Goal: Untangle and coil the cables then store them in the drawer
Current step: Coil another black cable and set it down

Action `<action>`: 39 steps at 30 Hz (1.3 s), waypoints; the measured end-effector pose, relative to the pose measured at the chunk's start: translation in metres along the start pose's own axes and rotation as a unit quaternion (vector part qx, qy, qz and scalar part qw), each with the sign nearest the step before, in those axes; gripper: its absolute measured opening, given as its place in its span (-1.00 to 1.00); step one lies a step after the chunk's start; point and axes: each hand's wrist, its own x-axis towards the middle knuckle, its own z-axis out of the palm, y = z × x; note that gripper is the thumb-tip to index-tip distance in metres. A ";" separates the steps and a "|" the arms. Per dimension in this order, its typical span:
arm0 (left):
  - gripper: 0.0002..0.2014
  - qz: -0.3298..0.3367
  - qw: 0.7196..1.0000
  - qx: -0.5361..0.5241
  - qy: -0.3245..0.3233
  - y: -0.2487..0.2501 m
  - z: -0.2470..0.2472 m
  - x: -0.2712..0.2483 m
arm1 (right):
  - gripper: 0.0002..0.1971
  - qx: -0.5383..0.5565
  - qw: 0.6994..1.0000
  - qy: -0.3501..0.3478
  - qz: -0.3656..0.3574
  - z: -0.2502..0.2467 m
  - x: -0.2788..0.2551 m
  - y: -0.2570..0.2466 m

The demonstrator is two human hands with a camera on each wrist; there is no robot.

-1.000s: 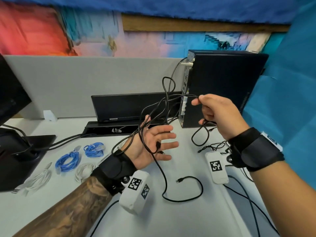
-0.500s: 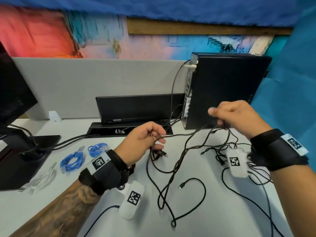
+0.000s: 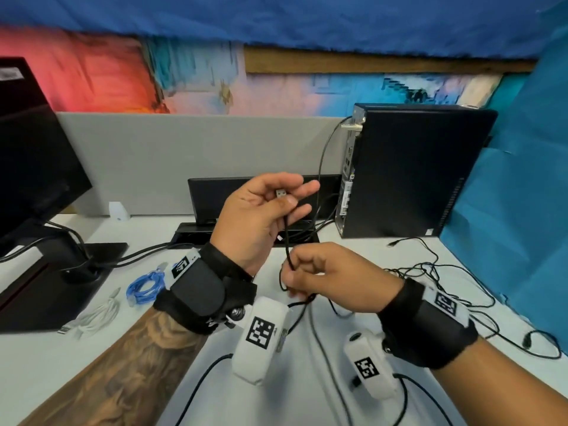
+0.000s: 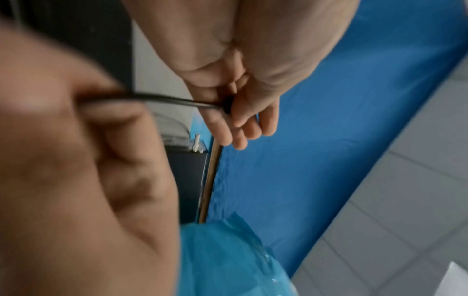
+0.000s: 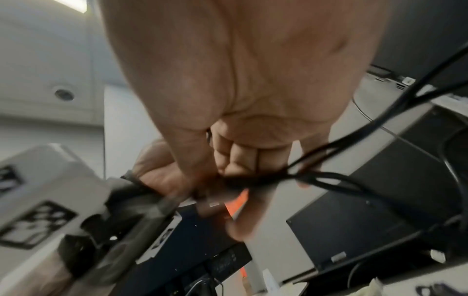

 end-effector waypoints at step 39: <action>-0.73 -0.111 0.986 0.127 0.001 0.035 -0.046 -0.038 | -0.56 -0.370 0.905 0.098 0.186 -0.063 -0.018 0.063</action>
